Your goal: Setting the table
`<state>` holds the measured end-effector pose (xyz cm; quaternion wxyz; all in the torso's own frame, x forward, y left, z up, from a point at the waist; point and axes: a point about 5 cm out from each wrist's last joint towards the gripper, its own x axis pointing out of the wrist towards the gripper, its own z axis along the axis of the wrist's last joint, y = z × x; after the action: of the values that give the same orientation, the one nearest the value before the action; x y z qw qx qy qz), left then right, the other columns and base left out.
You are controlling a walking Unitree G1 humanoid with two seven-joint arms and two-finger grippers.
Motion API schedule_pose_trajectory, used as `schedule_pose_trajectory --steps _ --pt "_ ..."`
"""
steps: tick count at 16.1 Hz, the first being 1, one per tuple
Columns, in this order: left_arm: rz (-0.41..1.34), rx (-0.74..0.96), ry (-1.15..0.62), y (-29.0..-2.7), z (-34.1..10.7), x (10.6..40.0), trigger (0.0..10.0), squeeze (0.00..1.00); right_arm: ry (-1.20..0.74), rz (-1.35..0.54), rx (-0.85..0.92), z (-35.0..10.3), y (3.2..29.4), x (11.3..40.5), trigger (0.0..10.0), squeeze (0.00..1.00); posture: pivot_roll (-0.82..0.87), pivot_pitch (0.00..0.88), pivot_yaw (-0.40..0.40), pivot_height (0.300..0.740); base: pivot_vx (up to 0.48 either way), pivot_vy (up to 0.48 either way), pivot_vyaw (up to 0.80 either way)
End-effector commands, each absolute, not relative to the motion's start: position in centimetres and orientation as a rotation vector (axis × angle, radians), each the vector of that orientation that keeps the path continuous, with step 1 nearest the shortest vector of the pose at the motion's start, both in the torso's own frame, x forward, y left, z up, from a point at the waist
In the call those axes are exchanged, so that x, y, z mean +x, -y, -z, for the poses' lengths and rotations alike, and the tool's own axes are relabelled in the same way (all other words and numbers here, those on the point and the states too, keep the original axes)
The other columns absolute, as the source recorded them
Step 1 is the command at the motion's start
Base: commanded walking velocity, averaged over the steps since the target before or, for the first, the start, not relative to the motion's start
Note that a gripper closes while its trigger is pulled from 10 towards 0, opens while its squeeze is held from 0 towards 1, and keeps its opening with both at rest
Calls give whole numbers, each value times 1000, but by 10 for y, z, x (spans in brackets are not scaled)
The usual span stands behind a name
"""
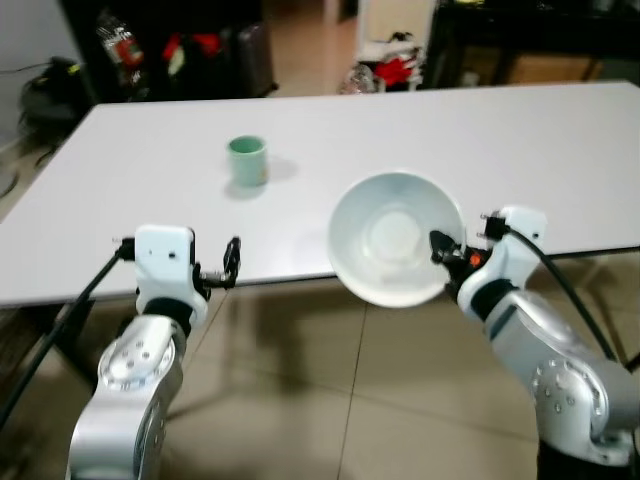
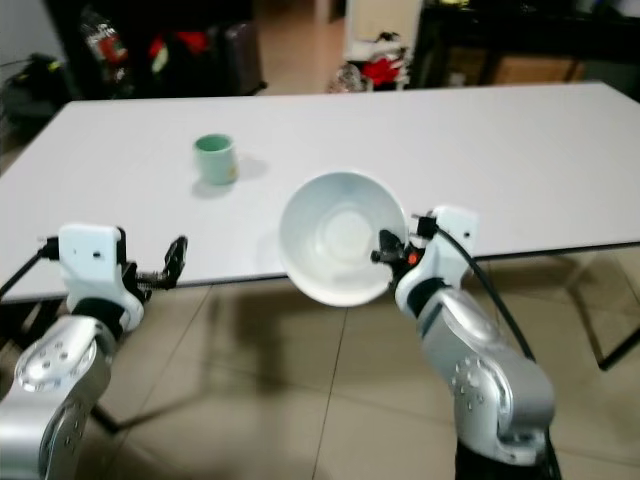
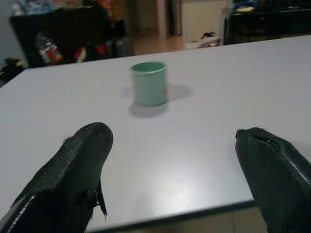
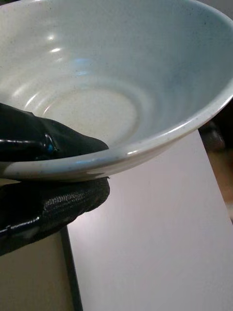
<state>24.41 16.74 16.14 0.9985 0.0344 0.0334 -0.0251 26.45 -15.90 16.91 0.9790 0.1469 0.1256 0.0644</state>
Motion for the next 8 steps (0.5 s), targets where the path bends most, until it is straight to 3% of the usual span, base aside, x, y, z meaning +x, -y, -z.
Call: schedule_pose_trajectory --steps 1,8 --pt "68 63 -73 -162 -160 244 10000 0 -195 -102 293 -178 167 263 10000 0 -124 0 27 740 326 0 0" --pt "71 63 -80 -163 -159 242 10000 0 -192 -92 301 -178 168 262 10000 0 -125 0 29 740 326 0 0"
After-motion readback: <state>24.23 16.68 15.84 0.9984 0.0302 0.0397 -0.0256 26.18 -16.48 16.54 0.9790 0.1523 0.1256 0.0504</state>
